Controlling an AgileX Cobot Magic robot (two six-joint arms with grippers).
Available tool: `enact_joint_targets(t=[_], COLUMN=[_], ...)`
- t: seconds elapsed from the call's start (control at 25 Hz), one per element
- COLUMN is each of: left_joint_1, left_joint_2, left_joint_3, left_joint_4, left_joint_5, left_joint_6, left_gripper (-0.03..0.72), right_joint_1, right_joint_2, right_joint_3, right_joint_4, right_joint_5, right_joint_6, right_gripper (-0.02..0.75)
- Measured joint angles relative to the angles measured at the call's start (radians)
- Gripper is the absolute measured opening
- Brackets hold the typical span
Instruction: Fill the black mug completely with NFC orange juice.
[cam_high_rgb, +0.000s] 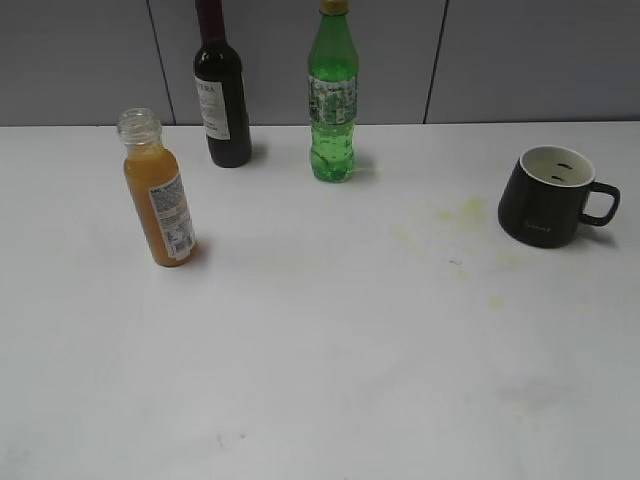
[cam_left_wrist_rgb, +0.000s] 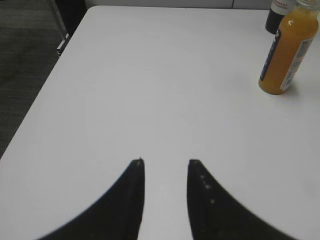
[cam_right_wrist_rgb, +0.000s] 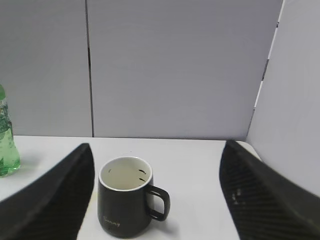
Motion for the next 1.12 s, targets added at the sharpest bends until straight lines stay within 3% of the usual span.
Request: enact_joint_targets(t=[0.36,0.52,1.12], left_joint_1=[0.000,0.000,0.000], left_joint_2=[0.000,0.000,0.000], left_joint_3=[0.000,0.000,0.000], left_joint_4=[0.000,0.000,0.000], left_joint_5=[0.000,0.000,0.000], left_joint_6=[0.000,0.000,0.000], left_gripper=[0.235,0.235,0.235], right_joint_1=[0.000,-0.001,-0.001], right_joint_2=[0.579,0.751,1.158], right_joint_3=[0.002,0.004,0.012], right_joint_4=[-0.001,0.026,0.154], right_joint_5=[-0.605,-0.807,-0.869], right_joint_6=[0.000,0.000,0.000], right_gripper=[0.592,0.592,0.592])
